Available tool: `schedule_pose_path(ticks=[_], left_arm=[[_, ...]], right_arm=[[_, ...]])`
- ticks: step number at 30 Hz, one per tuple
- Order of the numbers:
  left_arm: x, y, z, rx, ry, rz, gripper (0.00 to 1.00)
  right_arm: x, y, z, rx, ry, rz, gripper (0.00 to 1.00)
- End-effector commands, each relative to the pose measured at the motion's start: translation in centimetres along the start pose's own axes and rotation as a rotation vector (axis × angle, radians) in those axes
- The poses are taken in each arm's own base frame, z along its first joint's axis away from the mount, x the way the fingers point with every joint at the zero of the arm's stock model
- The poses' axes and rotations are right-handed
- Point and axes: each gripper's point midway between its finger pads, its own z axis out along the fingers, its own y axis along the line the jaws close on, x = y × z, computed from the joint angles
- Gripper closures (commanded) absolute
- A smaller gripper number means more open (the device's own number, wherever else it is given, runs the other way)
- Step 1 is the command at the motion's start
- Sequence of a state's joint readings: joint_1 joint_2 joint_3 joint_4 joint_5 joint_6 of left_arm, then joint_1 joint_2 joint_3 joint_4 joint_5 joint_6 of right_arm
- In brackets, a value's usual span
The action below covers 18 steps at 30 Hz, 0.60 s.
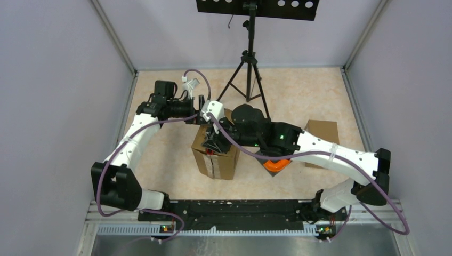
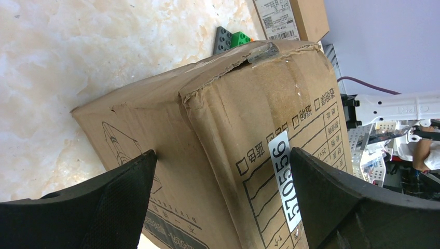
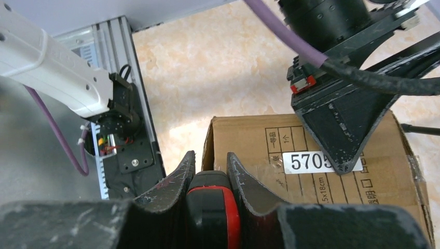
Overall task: Unpack the express box
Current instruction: Cut the express box at the center of the board.
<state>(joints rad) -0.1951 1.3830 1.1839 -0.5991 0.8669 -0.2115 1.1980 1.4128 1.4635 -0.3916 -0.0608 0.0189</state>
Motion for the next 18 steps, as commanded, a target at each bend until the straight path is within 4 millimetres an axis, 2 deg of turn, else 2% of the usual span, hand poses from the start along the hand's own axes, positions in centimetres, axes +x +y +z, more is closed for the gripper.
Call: schedule_pose_path(ticks=[1, 8, 12, 15, 18], left_arm=[[1.5, 2.1, 0.4, -0.078, 0.036, -0.013, 0.02], [0.3, 2.5, 0.3, -0.108, 0.015, 0.002, 0.02], [-0.5, 2.4, 0.3, -0.111, 0.006, 0.009, 0.01], [-1.0, 2.2, 0.3, -0.108, 0.0, 0.018, 0.02], [-1.2, 2.1, 0.3, -0.109, -0.002, 0.018, 0.02]], right_arm=[[-0.7, 1.4, -0.2, -0.052, -0.001, -0.059, 1.0], [-3.2, 3.6, -2.8, -0.13, -0.034, -0.112, 1.0], [-4.3, 3.8, -4.5, -0.142, -0.038, -0.129, 1.0], [-3.9, 3.4, -5.1, -0.123, -0.022, -0.138, 1.0], [-2.5, 4.0, -5.0, -0.157, 0.033, -0.127, 1.0]])
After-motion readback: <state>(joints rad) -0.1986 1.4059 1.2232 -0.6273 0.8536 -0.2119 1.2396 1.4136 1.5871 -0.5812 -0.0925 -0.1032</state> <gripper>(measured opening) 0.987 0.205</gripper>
